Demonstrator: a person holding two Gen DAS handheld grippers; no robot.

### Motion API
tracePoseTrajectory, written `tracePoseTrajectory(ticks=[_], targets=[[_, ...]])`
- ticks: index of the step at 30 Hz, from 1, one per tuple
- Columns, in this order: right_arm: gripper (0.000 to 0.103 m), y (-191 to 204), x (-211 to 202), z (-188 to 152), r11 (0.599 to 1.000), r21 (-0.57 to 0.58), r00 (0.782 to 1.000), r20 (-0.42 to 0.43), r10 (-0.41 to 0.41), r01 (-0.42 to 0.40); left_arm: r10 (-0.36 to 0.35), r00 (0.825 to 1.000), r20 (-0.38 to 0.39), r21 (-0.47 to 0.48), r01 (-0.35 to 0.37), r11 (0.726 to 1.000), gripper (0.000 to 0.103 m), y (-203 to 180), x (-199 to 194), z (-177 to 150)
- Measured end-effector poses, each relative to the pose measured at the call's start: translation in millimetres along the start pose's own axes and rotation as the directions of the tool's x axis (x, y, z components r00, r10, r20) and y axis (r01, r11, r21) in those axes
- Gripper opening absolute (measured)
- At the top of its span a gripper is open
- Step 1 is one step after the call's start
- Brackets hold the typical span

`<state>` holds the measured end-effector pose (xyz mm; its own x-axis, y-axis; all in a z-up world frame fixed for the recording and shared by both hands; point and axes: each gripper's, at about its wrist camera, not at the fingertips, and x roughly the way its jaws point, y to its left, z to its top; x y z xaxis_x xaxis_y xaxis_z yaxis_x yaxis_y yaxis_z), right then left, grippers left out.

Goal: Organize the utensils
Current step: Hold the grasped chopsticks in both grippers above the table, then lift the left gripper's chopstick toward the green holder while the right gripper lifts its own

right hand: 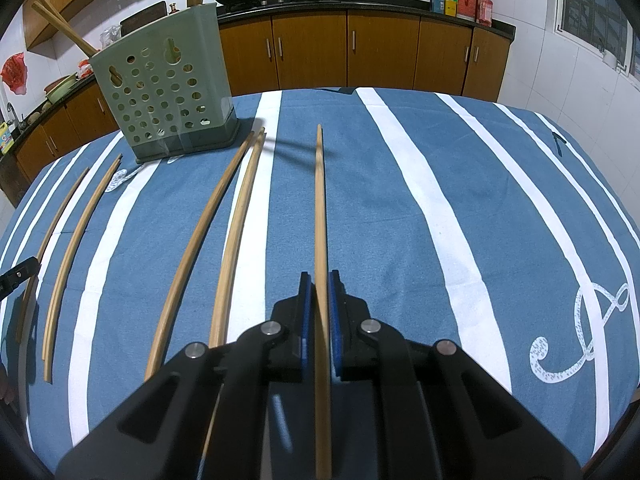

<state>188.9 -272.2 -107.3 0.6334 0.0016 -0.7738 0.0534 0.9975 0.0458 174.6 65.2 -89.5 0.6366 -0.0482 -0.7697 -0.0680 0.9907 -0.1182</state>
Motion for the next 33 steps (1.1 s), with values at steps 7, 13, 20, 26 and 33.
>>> tracePoseTrajectory(ticks=[7,13,20,26,33], targets=[[0.010,0,0,0,1.000,0.001,1.000,0.000,0.001,-0.001,-0.001,1.000,-0.001,0.000,0.001,1.000,0.009,0,0,0],[0.017,0,-5,-6,1.000,-0.011,1.000,0.000,-0.004,0.004,0.010,1.000,-0.003,0.027,-0.010,1.000,0.009,-6,-6,-7],[0.008,-7,-10,-10,1.000,0.013,1.000,0.002,0.026,-0.026,-0.009,1.000,-0.004,0.024,0.009,1.000,0.008,-6,-10,-13],[0.008,-15,-41,2,0.999,0.031,0.995,0.098,0.033,-0.036,-0.037,0.999,0.035,0.029,0.036,0.999,0.008,-5,-28,-5],[0.008,-24,-90,35,0.997,0.056,0.962,0.272,0.032,-0.049,-0.069,0.980,0.186,0.022,0.066,0.998,0.007,-4,-75,32]])
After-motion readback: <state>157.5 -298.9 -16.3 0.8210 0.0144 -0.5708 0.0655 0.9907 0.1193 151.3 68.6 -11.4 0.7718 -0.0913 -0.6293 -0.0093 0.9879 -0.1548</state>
